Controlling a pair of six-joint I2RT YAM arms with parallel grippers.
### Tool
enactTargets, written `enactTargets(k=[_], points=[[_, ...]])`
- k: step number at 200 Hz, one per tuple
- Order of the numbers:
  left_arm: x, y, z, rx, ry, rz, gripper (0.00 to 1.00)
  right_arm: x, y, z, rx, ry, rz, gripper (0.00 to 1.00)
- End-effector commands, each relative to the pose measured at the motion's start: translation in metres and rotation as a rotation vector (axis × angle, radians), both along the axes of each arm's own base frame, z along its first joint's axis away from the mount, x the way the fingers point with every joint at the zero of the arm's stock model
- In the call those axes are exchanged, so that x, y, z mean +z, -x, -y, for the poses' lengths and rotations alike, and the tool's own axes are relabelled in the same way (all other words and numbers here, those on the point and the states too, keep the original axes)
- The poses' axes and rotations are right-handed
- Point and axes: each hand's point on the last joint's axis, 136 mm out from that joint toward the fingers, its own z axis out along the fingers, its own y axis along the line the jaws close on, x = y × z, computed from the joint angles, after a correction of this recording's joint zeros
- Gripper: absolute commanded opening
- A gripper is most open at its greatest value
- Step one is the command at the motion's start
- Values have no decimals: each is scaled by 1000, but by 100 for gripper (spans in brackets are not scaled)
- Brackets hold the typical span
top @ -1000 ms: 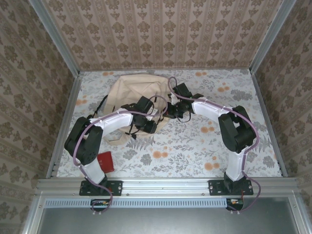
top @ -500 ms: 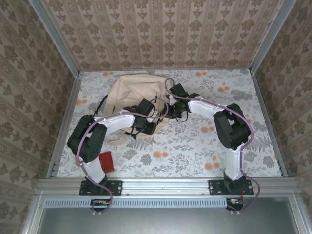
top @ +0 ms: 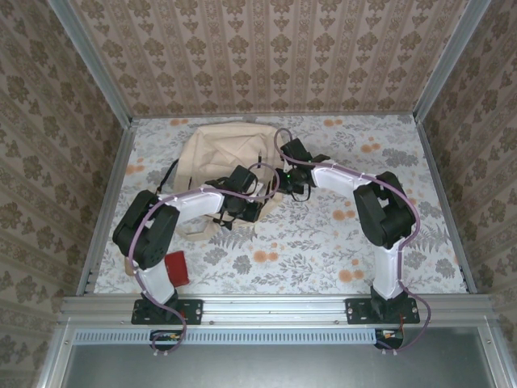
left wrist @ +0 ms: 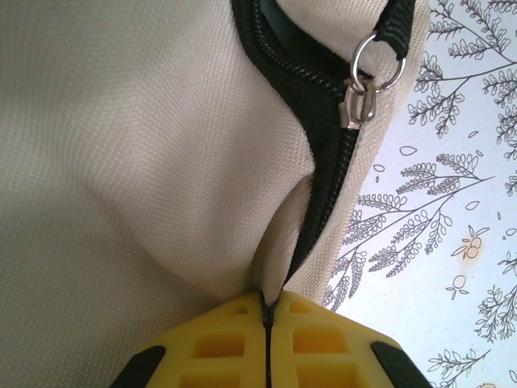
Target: Pack books, pencil case, and school supplies into a backpack
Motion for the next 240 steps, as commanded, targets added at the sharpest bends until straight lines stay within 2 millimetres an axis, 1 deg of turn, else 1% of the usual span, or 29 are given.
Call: enactTargets(k=[1,18,45,62,77,102,118,133,144,159,180,188,199,220,232,240], points=[[-41,58,-48,13,-193,-235,8,57,-42,23,-95,-54,231,0],[-19,50,-33,-1,-100,-188,13,70,-26,6,-11,-167,230,0],[29,32,-9,-13,97,-98,27,97,7,-13,109,-344,238,0],[54,23,0,-19,188,-46,34,106,24,-22,178,-415,214,0],[68,18,5,-20,240,-15,37,107,38,-30,221,-442,190,0],[83,12,12,-15,326,6,39,97,54,-38,250,-426,152,0],[83,8,11,-16,319,39,41,90,58,-39,245,-424,135,0],[80,6,11,-51,299,80,41,89,59,-39,236,-433,129,0],[77,4,13,-78,290,101,43,92,58,-40,236,-443,132,0],[71,3,16,-122,262,134,47,97,56,-42,235,-451,137,0],[57,1,15,-173,182,187,54,106,55,-42,234,-457,153,0],[55,0,16,-188,169,203,57,108,55,-42,234,-458,156,0],[53,-4,14,-189,151,226,59,111,54,-42,234,-459,161,0],[52,-14,11,-163,140,260,56,111,53,-41,224,-462,154,0],[50,-17,10,-151,147,268,50,111,50,-38,209,-463,150,0],[47,-18,9,-149,146,268,44,111,47,-35,195,-463,151,0]])
